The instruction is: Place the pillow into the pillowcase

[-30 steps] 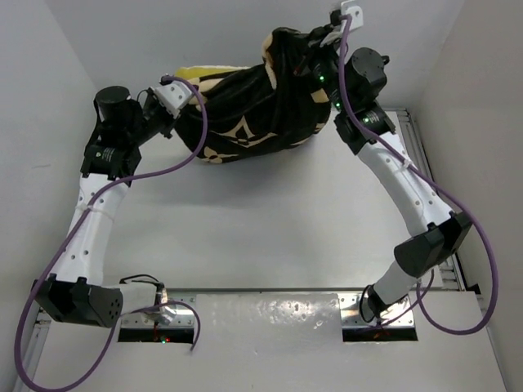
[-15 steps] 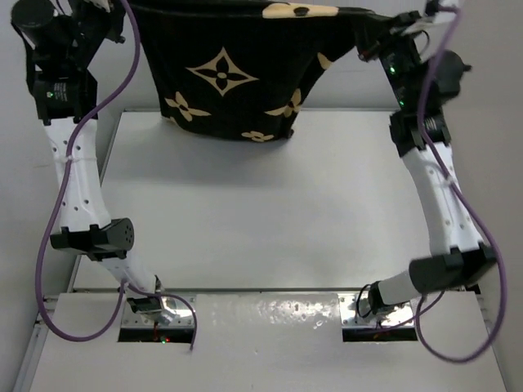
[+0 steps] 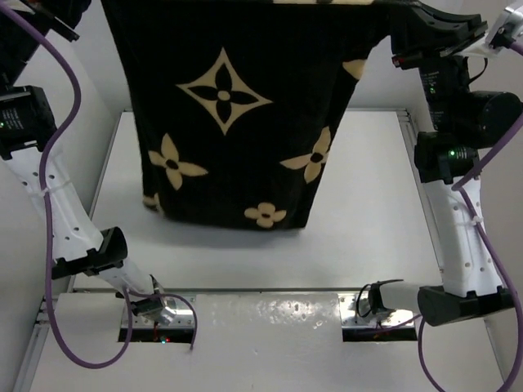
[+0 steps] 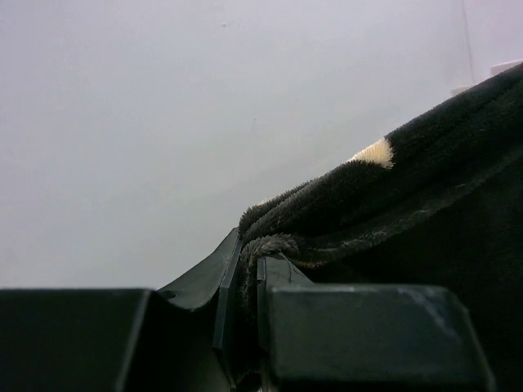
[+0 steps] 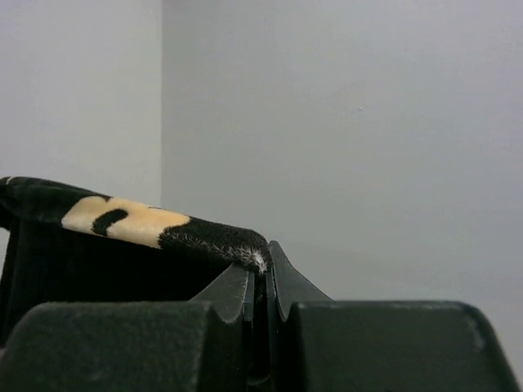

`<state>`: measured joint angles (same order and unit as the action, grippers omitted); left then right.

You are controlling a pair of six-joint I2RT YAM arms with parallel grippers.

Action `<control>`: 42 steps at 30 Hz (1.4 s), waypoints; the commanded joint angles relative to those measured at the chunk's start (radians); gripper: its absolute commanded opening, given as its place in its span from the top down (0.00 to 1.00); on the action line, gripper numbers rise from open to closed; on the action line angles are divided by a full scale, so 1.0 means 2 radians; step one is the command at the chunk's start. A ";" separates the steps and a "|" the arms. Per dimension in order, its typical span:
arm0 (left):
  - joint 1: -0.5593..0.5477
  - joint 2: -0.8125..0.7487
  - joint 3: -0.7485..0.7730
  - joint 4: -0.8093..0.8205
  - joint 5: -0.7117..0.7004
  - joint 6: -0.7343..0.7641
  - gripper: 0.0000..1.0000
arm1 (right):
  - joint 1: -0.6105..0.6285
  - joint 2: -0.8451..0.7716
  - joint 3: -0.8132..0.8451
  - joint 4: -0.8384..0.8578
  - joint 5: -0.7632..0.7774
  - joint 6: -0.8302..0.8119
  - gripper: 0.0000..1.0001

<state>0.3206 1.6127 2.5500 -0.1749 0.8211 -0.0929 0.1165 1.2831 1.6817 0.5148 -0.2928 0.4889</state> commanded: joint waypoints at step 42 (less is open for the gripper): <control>-0.038 0.031 -0.027 -0.075 -0.192 0.224 1.00 | 0.013 0.197 0.243 -0.155 0.007 0.034 1.00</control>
<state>0.2417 1.6272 2.3238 -0.2920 0.5762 0.2745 0.1425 1.6730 2.0232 0.2375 -0.3355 0.5930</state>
